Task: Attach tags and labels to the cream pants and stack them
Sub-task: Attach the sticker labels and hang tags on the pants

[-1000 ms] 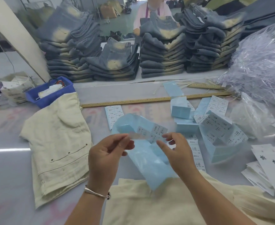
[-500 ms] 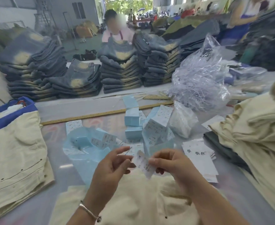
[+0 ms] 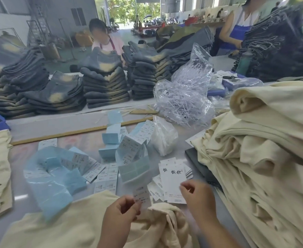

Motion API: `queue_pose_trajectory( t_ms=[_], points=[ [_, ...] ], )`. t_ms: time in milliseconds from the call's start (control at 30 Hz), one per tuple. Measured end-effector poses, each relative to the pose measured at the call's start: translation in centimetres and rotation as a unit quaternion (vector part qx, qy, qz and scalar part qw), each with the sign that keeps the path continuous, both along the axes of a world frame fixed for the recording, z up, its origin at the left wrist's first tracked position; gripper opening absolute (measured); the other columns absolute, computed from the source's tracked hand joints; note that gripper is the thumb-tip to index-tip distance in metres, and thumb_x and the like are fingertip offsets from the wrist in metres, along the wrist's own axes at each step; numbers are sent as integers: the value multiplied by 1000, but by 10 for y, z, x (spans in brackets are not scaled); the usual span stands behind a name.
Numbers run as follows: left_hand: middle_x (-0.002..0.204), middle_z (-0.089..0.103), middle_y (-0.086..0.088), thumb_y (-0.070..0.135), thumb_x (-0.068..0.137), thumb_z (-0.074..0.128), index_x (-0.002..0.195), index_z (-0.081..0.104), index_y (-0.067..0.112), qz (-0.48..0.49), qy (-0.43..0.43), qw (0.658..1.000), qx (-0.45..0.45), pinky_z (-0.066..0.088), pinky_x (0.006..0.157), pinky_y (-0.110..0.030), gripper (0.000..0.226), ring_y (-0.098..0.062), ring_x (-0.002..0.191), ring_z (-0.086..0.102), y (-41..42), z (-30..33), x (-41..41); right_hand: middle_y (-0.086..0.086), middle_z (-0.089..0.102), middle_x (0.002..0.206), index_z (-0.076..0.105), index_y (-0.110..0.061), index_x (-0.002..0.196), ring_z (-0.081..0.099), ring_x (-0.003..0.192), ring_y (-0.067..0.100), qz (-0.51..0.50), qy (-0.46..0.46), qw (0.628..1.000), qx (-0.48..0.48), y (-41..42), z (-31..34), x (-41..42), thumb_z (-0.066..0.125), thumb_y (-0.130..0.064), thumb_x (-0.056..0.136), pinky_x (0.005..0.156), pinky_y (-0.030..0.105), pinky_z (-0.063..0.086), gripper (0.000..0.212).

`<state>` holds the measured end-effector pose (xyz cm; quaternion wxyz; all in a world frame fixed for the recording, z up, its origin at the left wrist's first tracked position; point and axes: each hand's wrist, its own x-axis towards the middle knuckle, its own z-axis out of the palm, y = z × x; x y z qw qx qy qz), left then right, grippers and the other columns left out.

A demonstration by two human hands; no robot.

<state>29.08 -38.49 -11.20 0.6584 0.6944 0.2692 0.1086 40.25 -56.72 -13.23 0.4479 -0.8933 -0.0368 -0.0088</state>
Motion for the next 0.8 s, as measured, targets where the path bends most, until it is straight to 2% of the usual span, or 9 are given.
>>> queue_pose_trajectory(
  t_ms=[100,200,267,400,533,633,700,767,800],
  points=[
    [60,68,-12,-8,82,69,74,69,-2,13,15,1000,-5,50,51,-19,10,-11,51,60,0,-1,-7,-12,58,124,64,-24,120,53,116,11,135,-30,970,-200,-18,-26,27,67,-28,83,93,22,41,37],
    [60,67,-12,-8,82,68,74,70,-1,18,28,999,-16,50,49,-17,10,-9,50,60,-1,-4,-14,-18,22,155,40,-35,143,13,145,5,285,3,913,-290,-23,-46,39,64,-52,81,116,29,13,68],
    [60,67,-11,-8,82,68,76,70,-2,26,33,999,-22,50,50,-17,9,-10,50,59,-1,-5,-15,-20,20,157,45,-37,139,12,145,1,302,-17,899,-315,-21,-51,43,62,-52,83,116,34,2,61],
    [58,66,-11,-8,83,67,77,67,-4,29,32,999,-16,49,52,-21,7,-10,49,57,-4,-4,-13,-22,35,150,62,-36,119,34,133,-1,304,-69,891,-331,-24,-50,48,59,-41,87,113,35,-11,33],
    [62,66,-15,-7,82,67,79,68,-6,26,23,999,-21,48,49,-17,4,-11,51,57,-6,0,-10,-12,14,160,41,-36,140,13,145,6,307,-109,883,-339,-28,-56,49,62,-54,81,116,39,-11,65],
    [62,67,-15,-7,83,67,80,69,-5,24,26,999,-20,47,51,-18,4,-12,52,57,-9,-1,-10,-14,7,161,29,-38,146,6,147,7,328,-127,864,-361,-26,-57,53,57,-59,82,118,44,-8,73],
    [62,67,-14,-6,83,68,79,69,-4,22,30,999,-20,47,52,-19,4,-11,52,58,-10,0,-9,-14,30,155,47,-39,137,25,143,5,346,-137,862,-344,-22,-52,53,64,-59,78,119,47,1,64],
    [62,68,-11,-5,83,68,79,69,-3,17,38,999,-17,48,53,-19,5,-10,52,59,-11,0,-9,-15,64,124,73,-41,99,59,115,2,328,-173,875,-312,-18,-48,54,83,-58,58,113,43,25,46],
    [61,68,-10,-5,83,68,78,69,-2,17,41,999,-16,48,54,-20,6,-9,52,59,-11,1,-9,-16,70,111,75,-40,86,65,103,1,317,-212,879,-287,-17,-47,54,87,-54,53,108,35,28,37]
  ],
)
